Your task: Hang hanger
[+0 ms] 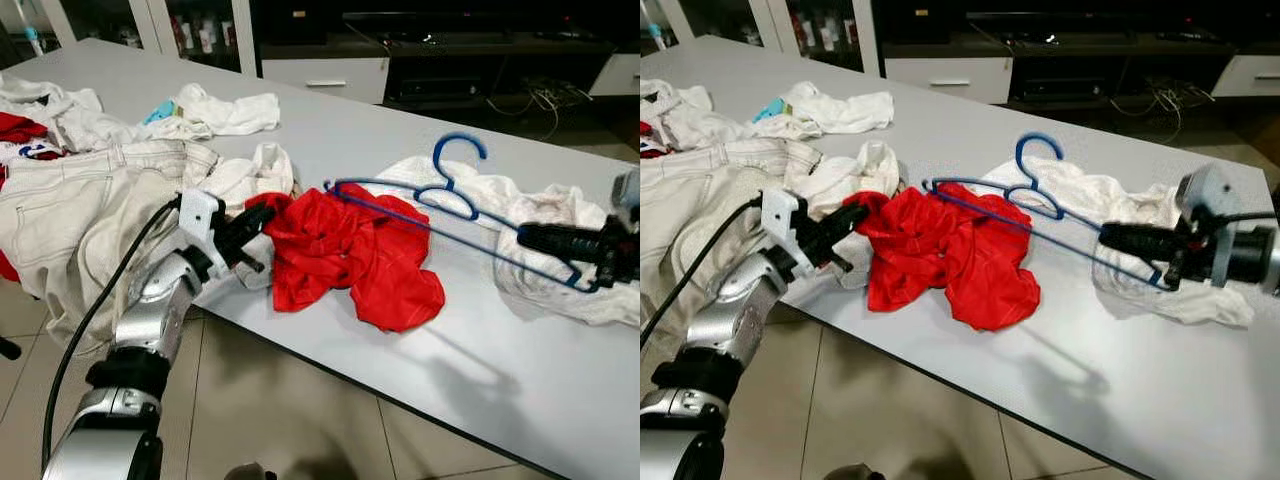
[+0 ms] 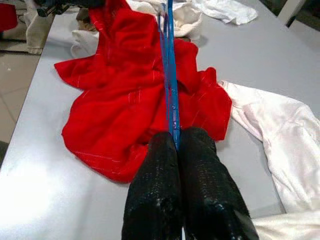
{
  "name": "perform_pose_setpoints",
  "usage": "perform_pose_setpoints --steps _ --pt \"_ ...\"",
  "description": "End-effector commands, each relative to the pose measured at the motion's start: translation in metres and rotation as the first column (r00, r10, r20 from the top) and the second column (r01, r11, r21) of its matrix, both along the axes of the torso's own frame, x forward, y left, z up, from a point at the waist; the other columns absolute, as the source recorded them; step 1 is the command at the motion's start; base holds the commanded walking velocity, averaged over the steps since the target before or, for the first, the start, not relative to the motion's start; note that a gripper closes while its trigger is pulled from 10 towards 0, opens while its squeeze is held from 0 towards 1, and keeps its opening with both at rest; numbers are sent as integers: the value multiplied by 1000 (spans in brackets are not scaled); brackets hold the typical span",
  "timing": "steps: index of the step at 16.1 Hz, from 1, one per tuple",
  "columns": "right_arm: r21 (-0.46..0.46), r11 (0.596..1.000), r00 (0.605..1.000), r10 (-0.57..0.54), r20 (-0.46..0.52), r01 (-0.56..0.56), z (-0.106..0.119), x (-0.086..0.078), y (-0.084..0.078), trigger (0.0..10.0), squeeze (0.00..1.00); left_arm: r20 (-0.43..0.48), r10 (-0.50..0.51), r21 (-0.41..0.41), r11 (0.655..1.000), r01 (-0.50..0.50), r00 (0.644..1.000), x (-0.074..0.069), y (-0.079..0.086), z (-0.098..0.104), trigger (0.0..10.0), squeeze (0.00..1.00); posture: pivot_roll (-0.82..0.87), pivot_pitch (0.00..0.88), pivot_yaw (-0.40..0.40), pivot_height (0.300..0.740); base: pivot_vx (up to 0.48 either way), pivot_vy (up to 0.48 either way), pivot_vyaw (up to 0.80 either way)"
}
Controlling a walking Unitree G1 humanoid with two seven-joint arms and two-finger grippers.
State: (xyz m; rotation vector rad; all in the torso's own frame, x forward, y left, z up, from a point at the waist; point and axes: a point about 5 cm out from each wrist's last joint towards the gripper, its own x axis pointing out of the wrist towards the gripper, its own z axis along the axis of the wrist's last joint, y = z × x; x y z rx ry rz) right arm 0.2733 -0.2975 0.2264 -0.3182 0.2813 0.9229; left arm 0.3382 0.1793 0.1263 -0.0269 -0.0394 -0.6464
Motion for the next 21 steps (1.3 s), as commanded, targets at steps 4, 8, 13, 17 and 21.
perform_pose_setpoints --steps 4,8,13,17,21 --pt "-31 998 998 60 1 -60 13 -10 -5 10000 0 -16 24 21 1000 -23 1000 1 5 0 10000 0 -58 0 10 740 0 0 0" --pt "-52 992 994 111 -4 -111 14 -13 3 10000 0 -3 0 48 999 1 1000 4 -2 3 10000 0 -69 0 18 740 0 0 0" --pt "-115 979 984 174 26 -170 11 -7 25 10000 0 25 -46 80 996 43 999 6 -12 8 10000 0 -73 0 23 740 0 0 0" --pt "-177 968 982 186 25 -178 10 -5 27 10000 0 52 -63 94 994 58 997 9 -18 15 10000 0 -75 0 24 740 0 0 0" --pt "-204 972 984 143 108 -118 10 13 47 10000 0 90 -117 139 985 104 989 12 -29 22 10000 0 -80 0 27 740 0 0 0"
